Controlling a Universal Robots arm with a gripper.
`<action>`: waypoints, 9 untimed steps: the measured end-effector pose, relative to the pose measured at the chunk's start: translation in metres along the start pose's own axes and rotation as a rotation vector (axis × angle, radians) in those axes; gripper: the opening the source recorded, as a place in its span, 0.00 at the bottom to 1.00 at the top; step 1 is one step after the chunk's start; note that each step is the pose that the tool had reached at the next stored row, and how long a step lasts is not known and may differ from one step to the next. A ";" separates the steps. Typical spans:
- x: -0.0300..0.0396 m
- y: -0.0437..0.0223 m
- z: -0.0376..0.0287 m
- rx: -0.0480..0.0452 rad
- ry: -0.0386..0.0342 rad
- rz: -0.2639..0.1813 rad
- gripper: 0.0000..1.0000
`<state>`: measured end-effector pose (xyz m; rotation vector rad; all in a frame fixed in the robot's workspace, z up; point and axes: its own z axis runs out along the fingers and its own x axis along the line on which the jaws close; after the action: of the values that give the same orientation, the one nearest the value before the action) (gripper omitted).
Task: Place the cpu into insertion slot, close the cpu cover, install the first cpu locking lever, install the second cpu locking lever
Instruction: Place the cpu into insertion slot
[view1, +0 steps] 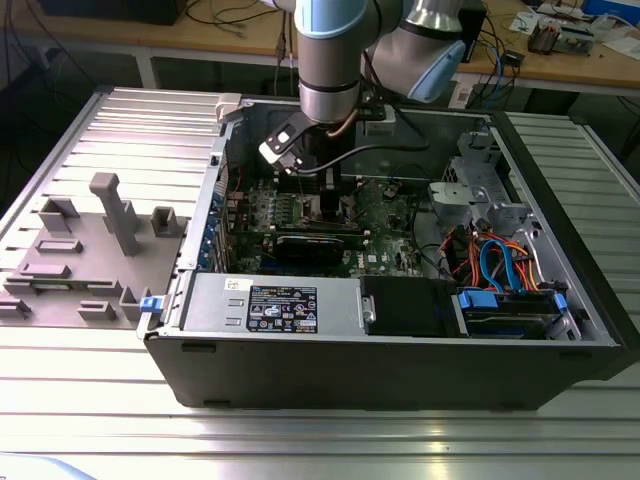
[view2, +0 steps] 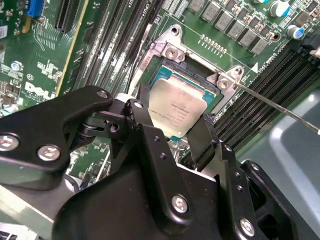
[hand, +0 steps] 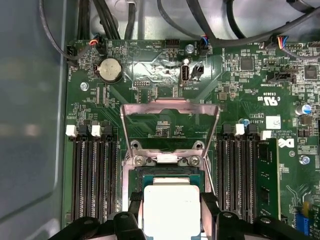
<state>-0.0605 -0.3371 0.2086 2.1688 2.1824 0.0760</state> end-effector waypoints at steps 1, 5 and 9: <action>0.0000 -0.0001 0.0006 0.0001 -0.0001 0.001 0.54; 0.0001 -0.0003 0.0035 0.0002 -0.0013 0.015 0.54; 0.0029 -0.0004 0.0060 0.0001 -0.0012 0.016 0.54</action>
<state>-0.0605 -0.3342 0.2025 2.1855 2.1651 0.0753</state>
